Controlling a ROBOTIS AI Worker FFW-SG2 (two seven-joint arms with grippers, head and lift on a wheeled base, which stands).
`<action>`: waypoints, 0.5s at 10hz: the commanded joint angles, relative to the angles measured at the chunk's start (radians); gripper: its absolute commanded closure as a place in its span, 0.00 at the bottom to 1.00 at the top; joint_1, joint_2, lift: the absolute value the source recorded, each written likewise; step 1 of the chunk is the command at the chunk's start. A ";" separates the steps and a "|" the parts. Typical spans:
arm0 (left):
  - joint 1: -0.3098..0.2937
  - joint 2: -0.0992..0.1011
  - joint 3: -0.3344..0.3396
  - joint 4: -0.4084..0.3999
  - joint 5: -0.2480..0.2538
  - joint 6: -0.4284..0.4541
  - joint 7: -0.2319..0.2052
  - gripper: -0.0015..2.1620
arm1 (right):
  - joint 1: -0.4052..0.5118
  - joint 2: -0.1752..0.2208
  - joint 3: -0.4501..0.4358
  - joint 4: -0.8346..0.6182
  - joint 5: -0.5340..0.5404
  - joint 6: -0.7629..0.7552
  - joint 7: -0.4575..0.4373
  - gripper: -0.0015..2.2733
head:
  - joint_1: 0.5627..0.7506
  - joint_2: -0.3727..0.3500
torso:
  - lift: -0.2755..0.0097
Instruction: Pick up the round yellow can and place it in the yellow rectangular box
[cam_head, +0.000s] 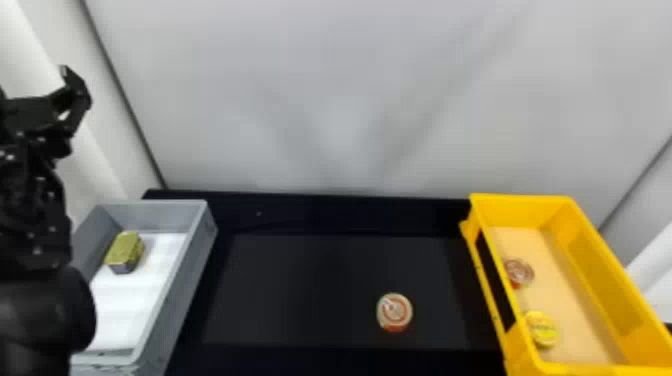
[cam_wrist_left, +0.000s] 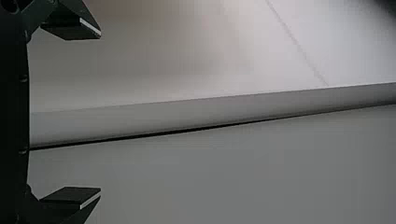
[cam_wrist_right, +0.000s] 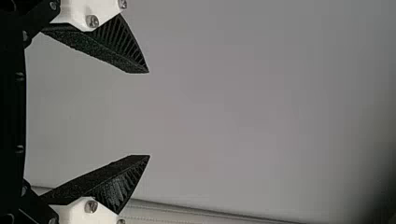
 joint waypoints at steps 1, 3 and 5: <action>-0.001 -0.003 -0.003 0.000 -0.002 0.001 0.000 0.05 | -0.001 0.000 0.001 -0.006 0.000 0.014 0.005 0.07 | 0.70 0.53 | 0.76; -0.001 -0.003 -0.005 0.003 -0.002 0.001 0.000 0.05 | -0.003 0.000 0.011 -0.008 0.000 0.030 0.005 0.07 | 0.70 0.53 | 0.76; -0.002 -0.003 -0.008 0.008 -0.002 0.003 0.000 0.05 | -0.007 0.000 0.044 -0.006 0.006 0.055 0.006 0.07 | 0.70 0.53 | 0.76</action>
